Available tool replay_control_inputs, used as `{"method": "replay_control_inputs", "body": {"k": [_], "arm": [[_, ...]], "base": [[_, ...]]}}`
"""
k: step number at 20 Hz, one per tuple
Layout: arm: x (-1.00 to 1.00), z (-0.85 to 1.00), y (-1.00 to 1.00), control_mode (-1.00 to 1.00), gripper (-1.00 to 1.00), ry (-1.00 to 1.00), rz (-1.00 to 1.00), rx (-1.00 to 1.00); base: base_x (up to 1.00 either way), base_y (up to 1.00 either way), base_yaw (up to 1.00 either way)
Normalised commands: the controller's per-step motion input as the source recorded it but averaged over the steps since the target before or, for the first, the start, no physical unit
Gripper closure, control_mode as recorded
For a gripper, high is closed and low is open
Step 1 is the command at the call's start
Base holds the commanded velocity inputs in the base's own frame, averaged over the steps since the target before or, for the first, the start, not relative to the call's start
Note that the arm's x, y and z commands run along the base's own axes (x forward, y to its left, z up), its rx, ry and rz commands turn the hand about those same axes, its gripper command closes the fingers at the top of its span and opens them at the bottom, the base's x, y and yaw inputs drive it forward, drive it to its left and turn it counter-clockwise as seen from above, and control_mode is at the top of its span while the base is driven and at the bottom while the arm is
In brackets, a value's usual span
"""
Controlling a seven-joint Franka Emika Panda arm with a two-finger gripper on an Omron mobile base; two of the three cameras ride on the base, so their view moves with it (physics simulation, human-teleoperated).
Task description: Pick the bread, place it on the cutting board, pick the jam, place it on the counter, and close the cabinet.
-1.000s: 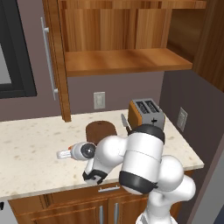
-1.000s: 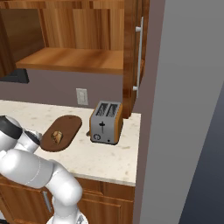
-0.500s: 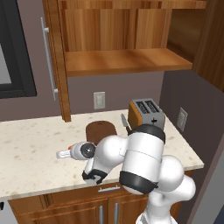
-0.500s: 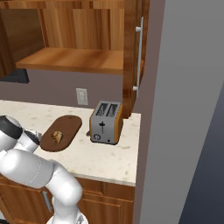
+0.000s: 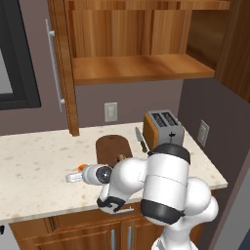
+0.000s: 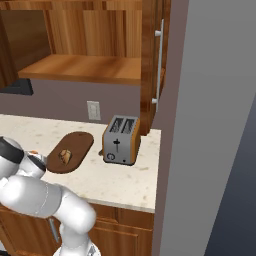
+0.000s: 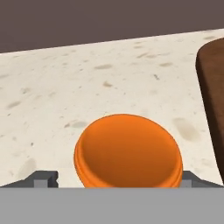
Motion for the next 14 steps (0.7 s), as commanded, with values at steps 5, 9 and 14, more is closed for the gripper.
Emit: {"method": "replay_control_inputs", "body": {"k": [5, 9, 14], "arm": [[-0.18, 0.21, 0.05, -1.00, -1.00, -0.03, 0.00, 0.00], [-0.07, 0.47, 0.11, -1.00, -1.00, -0.01, 0.00, 0.00], [-0.13, 0.54, 0.12, -1.00, -1.00, -0.03, 0.00, 0.00]], "base": [[0.00, 0.00, 0.00], [0.00, 0.00, 0.00], [0.00, 0.00, 0.00]]}}
